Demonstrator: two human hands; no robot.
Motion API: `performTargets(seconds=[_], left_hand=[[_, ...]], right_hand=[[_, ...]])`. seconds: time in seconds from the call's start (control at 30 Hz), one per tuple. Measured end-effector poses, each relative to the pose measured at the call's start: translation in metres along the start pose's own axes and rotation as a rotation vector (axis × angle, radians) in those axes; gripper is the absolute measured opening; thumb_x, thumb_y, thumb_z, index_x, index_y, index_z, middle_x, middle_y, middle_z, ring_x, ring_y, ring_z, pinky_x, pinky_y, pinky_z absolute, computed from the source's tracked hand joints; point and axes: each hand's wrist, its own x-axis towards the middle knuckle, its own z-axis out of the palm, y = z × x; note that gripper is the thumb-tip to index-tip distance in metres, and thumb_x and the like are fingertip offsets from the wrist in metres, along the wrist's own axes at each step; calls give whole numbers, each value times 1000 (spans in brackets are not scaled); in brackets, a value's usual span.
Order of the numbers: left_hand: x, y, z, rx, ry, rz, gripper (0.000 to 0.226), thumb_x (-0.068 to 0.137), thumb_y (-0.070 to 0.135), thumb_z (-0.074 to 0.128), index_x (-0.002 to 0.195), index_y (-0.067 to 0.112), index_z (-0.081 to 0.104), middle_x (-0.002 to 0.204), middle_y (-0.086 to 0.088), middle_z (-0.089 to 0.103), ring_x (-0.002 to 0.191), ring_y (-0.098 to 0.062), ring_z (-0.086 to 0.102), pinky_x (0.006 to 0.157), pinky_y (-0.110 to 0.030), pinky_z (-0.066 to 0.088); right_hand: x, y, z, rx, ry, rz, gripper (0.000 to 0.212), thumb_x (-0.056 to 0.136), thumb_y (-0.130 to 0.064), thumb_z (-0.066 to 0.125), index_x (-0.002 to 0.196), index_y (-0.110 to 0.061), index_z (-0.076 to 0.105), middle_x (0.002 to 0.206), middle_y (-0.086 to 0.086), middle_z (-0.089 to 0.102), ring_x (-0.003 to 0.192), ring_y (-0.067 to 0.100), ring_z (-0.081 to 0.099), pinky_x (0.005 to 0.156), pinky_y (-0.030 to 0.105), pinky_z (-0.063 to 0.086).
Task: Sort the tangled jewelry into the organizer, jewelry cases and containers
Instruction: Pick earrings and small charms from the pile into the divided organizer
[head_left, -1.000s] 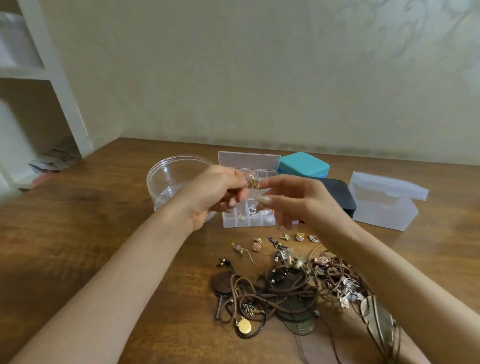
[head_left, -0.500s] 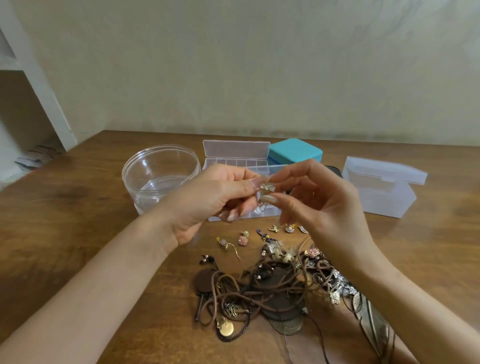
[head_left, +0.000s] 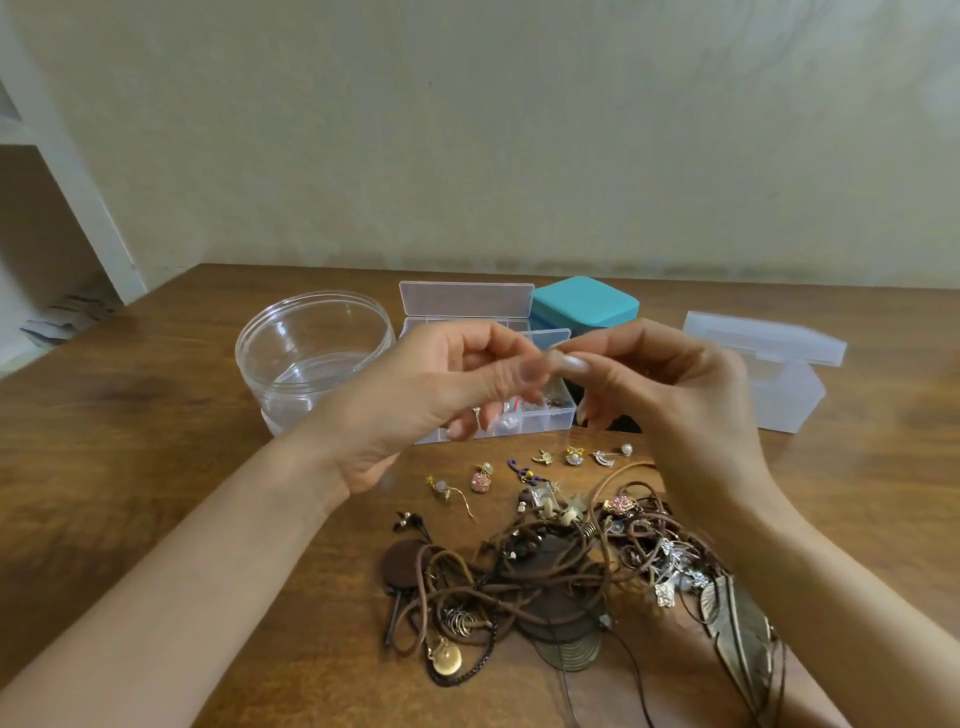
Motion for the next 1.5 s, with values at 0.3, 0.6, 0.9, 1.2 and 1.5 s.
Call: performTargets(seconds=[0.3, 0.6, 0.9, 1.2, 1.5], left_hand=[[3, -7, 4, 55, 66, 90, 17, 72, 20, 68, 86, 12, 67, 75, -4, 69, 45, -2, 44, 41, -11, 32], [4, -7, 1, -13, 37, -12, 9, 81, 17, 61, 89, 12, 62, 75, 1, 68, 44, -2, 43, 38, -10, 28], [9, -14, -4, 183, 222, 209, 10, 89, 11, 59, 97, 19, 60, 92, 4, 65, 56, 0, 48, 50, -10, 38], [13, -24, -11, 869, 184, 659, 19, 82, 39, 56, 88, 23, 65, 85, 13, 57, 59, -12, 50, 53, -13, 35], [22, -35, -30, 1175, 392, 599, 10, 80, 16, 72, 74, 17, 64, 76, 9, 58, 55, -7, 48, 55, -26, 45]], right_hand=[[3, 1, -2, 92, -25, 103, 7, 68, -17, 68, 65, -19, 74, 63, -1, 67, 51, 8, 55, 50, 18, 48], [2, 3, -1, 50, 3, 42, 2, 72, -14, 66, 71, -13, 68, 63, -1, 67, 52, 9, 55, 51, 19, 49], [3, 4, -2, -5, 13, 14, 9, 76, -8, 67, 71, -15, 68, 62, -3, 67, 50, 6, 55, 51, 16, 48], [5, 13, -6, -290, 8, -95, 16, 80, -5, 69, 76, -20, 69, 71, -3, 69, 54, 7, 57, 53, 18, 50], [11, 32, -13, -707, -63, -117, 16, 81, -26, 69, 97, -23, 71, 86, -10, 66, 64, 7, 57, 63, 28, 53]])
